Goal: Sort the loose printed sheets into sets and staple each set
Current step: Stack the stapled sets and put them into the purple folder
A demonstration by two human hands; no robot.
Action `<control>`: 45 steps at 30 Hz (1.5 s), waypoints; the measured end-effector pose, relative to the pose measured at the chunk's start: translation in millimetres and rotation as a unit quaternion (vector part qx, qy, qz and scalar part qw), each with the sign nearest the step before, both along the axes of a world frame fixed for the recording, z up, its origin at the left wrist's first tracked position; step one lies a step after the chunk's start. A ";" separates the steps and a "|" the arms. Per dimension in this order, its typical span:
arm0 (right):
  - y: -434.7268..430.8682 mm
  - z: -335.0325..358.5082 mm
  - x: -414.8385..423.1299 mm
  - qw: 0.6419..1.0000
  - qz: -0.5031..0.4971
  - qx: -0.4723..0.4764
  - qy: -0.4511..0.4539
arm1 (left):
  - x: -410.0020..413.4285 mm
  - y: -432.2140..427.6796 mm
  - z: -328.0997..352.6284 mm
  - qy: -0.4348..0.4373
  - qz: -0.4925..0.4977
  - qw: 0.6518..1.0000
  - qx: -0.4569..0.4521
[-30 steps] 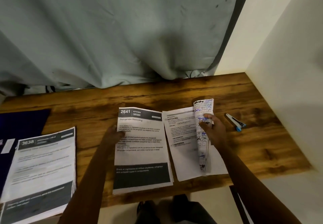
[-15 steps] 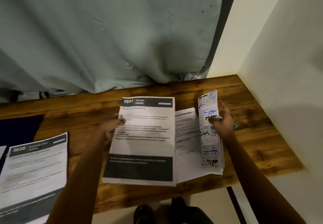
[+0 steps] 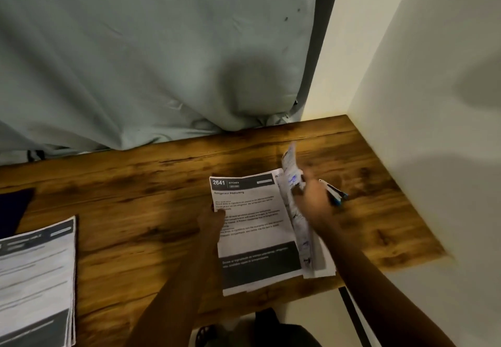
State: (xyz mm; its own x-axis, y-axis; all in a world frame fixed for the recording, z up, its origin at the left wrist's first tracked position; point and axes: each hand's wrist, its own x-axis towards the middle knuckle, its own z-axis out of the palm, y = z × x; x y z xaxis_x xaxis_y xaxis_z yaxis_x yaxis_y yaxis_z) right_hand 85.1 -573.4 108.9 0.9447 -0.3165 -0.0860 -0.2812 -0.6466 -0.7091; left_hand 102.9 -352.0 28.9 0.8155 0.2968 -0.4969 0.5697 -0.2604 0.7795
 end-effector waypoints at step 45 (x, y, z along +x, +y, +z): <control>-28.2 -100.1 14.5 0.973 -0.130 0.010 0.188 | 19.5 -24.7 -9.1 0.046 0.016 0.997 -0.058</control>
State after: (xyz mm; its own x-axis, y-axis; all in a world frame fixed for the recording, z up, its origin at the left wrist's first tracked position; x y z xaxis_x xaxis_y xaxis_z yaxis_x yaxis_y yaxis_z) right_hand 99.7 -601.6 8.8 0.7334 -0.5357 -0.4185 -0.6756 -0.5060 -0.5362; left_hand 122.3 -376.7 19.7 0.7557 0.2575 -0.6022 0.6471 -0.1516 0.7472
